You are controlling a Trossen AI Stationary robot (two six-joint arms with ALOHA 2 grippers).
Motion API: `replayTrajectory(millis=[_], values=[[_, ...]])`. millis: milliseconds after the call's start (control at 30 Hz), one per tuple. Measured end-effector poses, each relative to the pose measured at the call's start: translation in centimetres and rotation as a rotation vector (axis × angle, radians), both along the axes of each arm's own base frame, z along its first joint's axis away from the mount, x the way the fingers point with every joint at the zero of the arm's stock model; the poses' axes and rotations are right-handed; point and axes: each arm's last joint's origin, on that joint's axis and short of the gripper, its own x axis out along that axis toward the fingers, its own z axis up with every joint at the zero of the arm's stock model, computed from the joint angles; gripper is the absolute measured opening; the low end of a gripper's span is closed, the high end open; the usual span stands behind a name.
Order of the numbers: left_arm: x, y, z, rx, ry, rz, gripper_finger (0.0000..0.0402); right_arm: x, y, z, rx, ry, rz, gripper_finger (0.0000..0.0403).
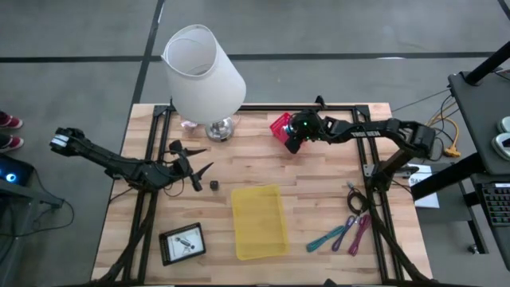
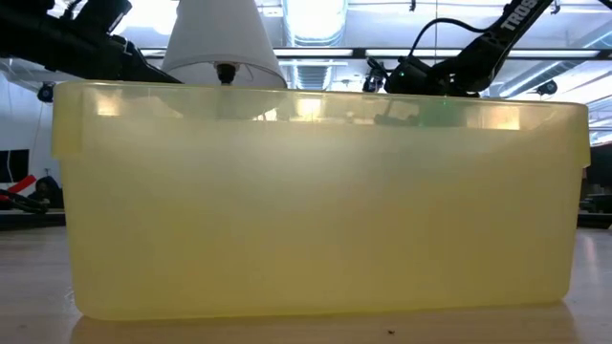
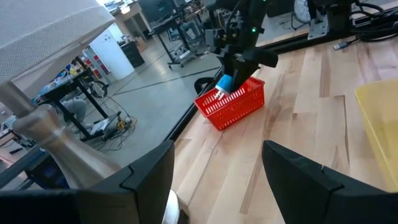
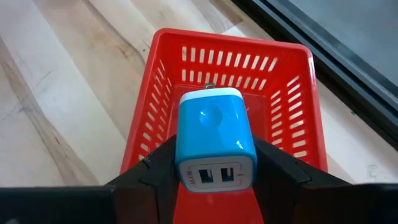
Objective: Pick and place items into bin
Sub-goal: Put the blue charger adapter into the red bin, then put the black charger adapter into the red bin
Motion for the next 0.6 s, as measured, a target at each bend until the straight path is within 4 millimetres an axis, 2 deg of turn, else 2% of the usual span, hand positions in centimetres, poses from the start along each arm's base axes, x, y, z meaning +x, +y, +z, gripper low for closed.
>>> replayTrajectory(millis=[267, 600], values=[[0.04, -0.02, -0.07, 0.001, 0.005, 0.0, 0.0226, 0.01, 0.02, 0.0, -0.007, 0.005, 0.01, 0.0205], [0.13, -0.05, -0.2, 0.003, 0.012, 0.0, 0.0226, 0.02, 0.03, 0.02, -0.007, 0.004, 0.01, 0.0214]])
